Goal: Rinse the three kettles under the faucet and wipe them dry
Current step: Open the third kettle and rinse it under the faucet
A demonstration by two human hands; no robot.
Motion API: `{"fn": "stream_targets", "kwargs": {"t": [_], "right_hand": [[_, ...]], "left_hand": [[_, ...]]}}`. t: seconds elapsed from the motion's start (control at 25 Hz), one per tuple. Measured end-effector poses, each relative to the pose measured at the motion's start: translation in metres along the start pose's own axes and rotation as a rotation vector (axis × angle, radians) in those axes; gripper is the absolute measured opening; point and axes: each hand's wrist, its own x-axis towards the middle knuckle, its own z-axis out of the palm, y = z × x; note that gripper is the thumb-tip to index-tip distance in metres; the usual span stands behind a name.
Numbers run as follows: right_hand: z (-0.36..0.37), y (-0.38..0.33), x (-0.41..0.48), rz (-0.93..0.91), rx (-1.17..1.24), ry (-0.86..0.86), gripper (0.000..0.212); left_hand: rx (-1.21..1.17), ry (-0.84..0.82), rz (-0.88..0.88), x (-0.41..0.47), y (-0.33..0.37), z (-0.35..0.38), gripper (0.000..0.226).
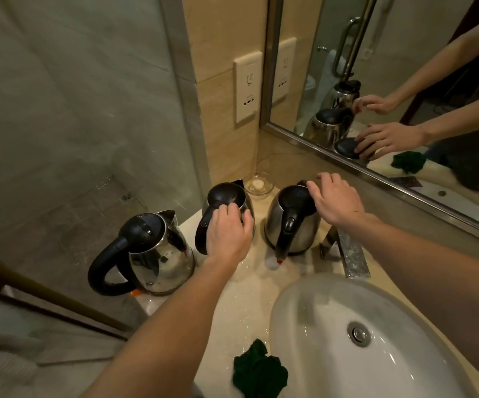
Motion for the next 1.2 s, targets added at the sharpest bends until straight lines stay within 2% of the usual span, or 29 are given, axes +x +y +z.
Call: {"fn": "stream_targets", "kwargs": {"t": [0.24, 0.52, 0.64, 0.8, 0.84, 0.96, 1.2], "right_hand": [[-0.008, 0.024, 0.001, -0.015, 0.035, -0.017, 0.061], [-0.002, 0.044, 0.007, 0.001, 0.052, -0.037, 0.06], [0.004, 0.053, 0.009, 0.003, 0.066, -0.07, 0.06], [0.011, 0.061, 0.012, 0.001, 0.082, -0.109, 0.06], [0.012, 0.062, 0.012, 0.003, 0.083, -0.114, 0.06], [0.014, 0.061, 0.013, 0.021, 0.082, -0.128, 0.06], [0.014, 0.053, 0.009, 0.015, 0.12, -0.131, 0.06]], "left_hand": [[-0.188, -0.231, -0.189, -0.001, 0.031, 0.037, 0.059], [-0.353, -0.337, -0.411, -0.002, 0.058, 0.071, 0.074], [-0.418, -0.351, -0.493, 0.001, 0.069, 0.08, 0.074], [-0.634, -0.324, -0.578, 0.007, 0.07, 0.094, 0.065], [-0.677, -0.324, -0.577, 0.006, 0.069, 0.097, 0.069], [-0.71, -0.312, -0.585, 0.003, 0.069, 0.099, 0.07], [-0.773, -0.235, -0.6, -0.001, 0.072, 0.095, 0.054]]}}
